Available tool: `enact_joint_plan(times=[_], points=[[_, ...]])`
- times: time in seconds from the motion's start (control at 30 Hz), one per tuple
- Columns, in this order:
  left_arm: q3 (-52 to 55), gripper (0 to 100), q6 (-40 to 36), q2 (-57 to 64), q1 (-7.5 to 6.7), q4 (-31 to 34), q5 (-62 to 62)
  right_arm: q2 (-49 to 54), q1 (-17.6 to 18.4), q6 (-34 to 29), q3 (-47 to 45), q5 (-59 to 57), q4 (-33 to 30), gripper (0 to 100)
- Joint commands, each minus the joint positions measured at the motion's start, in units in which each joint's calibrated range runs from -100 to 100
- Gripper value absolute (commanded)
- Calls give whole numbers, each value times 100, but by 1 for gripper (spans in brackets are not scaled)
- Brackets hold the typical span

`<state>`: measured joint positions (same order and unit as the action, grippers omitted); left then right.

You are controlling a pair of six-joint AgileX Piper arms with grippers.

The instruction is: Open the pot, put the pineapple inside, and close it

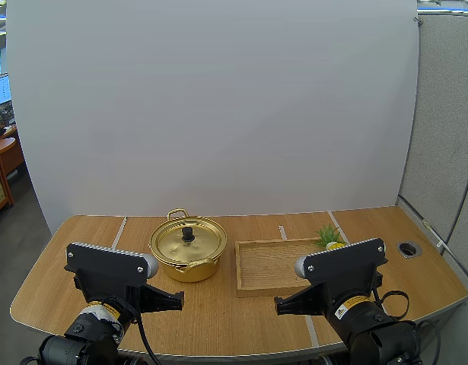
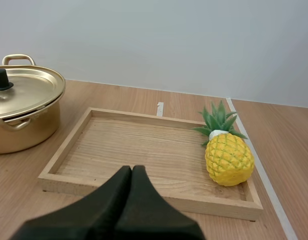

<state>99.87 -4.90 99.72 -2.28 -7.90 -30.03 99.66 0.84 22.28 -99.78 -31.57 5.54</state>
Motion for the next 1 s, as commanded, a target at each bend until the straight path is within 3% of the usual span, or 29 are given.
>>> enact_joint_plan(times=[0.0,0.83,0.97], points=[[13,0,-12,28,9,-5,140,34,-20,2,-22,5,12,0],[13,0,-2,28,9,-5,281,34,-20,2,-22,-5,513,0],[-439,0,18,28,9,-5,264,34,-20,2,602,-636,331,0]])
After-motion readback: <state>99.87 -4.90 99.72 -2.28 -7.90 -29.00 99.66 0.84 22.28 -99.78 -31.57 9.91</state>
